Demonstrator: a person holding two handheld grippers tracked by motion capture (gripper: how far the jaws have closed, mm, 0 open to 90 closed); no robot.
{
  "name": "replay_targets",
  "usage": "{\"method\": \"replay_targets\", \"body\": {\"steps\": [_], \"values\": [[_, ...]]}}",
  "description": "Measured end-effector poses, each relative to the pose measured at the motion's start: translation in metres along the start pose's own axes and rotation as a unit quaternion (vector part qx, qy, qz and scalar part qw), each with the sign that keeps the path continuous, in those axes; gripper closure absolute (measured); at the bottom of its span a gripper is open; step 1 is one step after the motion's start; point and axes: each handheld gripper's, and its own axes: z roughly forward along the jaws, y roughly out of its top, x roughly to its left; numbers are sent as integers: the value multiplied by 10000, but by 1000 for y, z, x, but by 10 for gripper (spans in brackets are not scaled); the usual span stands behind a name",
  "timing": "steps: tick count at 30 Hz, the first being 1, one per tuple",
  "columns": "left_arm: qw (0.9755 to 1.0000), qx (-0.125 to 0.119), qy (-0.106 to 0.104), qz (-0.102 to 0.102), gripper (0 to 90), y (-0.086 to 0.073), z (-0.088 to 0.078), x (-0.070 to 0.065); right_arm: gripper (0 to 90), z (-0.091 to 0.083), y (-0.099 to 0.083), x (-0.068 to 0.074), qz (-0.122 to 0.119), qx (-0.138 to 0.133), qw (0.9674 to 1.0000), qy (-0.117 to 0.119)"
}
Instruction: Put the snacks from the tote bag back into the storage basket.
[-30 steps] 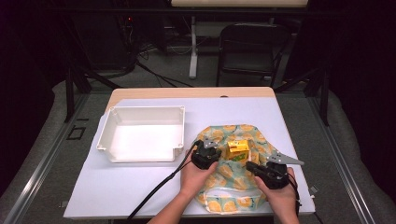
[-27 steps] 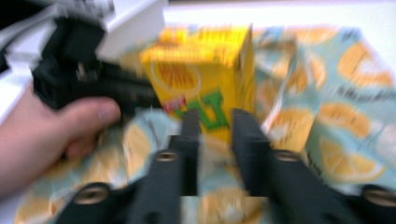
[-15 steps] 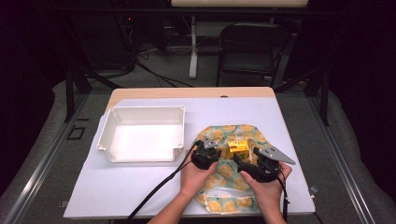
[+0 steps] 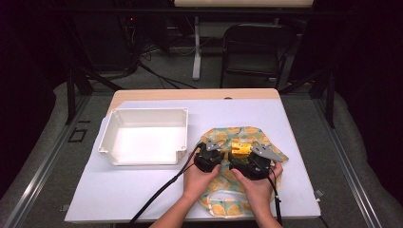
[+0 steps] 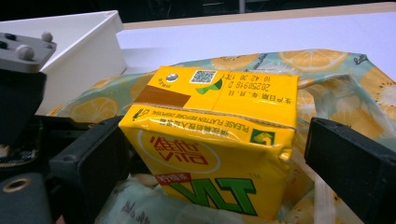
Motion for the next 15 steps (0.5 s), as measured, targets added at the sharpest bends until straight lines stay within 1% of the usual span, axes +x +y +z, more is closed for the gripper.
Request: {"method": "replay_targets", "body": {"steps": [3,4,6,9,10,14,15], "values": [[10000,-6,-1,-5,873,0,0,0,74,3,0,3,37,-36,10000,-57],[10000,14,-75,0,873,0,0,1,83,3,-1,4,65,-46,9999,-68],[10000,11,-79,0,873,0,-1,1,94,5,-2,6,92,-78,9999,-43],[10000,13,-79,8,873,0,-1,1,98,8,-2,7,114,-127,9998,-138],[10000,-11,3,8,873,0,0,0,99,9,-2,7,127,-93,9997,-168],[10000,-15,4,10,874,0,0,0,135,15,-3,6,138,-5,9995,-280],[10000,-15,4,10,874,0,0,0,142,16,-3,6,164,-55,9995,-278]]}}
